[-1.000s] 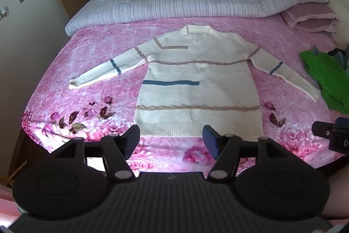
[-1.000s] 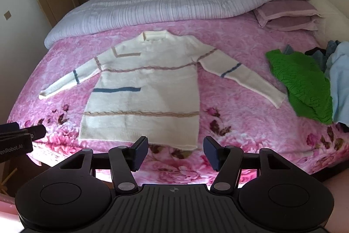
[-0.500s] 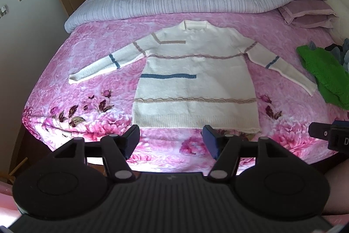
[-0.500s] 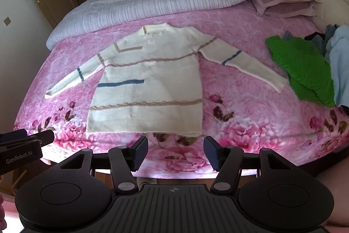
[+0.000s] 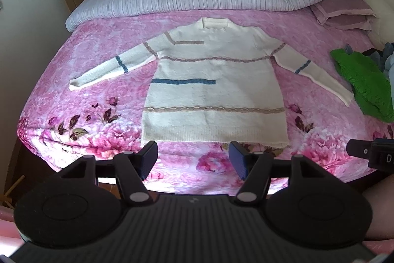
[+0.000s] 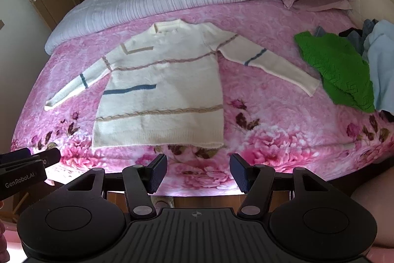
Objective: Fold clothes
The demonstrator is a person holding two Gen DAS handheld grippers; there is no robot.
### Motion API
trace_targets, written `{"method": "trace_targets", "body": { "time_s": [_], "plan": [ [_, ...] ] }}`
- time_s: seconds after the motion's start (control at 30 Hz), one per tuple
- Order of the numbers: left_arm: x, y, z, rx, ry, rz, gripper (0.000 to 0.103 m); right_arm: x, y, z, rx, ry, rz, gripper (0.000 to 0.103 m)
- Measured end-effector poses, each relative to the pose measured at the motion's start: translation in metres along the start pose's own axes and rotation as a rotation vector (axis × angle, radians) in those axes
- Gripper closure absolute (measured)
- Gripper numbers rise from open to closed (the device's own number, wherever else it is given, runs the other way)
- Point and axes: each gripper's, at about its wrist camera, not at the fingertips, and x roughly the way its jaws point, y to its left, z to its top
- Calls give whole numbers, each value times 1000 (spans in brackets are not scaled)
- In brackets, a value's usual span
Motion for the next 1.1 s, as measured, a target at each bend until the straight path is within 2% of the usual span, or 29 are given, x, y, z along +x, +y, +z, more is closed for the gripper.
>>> {"method": "trace_targets", "body": {
  "time_s": [0.37, 0.47, 0.7, 0.83, 1.0, 1.1],
  "plan": [
    [33, 10, 21, -33, 21, -32, 43, 21, 10, 27, -8, -3, -25, 43],
    [57, 35, 37, -79, 19, -50, 43, 33, 14, 39, -6, -13, -14, 43],
    [114, 95, 77, -196, 13, -91, 40, 62, 13, 87, 70, -110, 1, 43],
    [149, 132, 101, -269, 17, -116, 40, 101, 13, 119, 132, -56, -16, 43],
    [209, 186, 127, -409, 92, -185, 40, 165, 23, 154, 207, 66, -56, 43],
    [243, 216, 133, -473, 121, -222, 40, 198, 32, 168, 240, 104, -82, 43]
  ]
}}
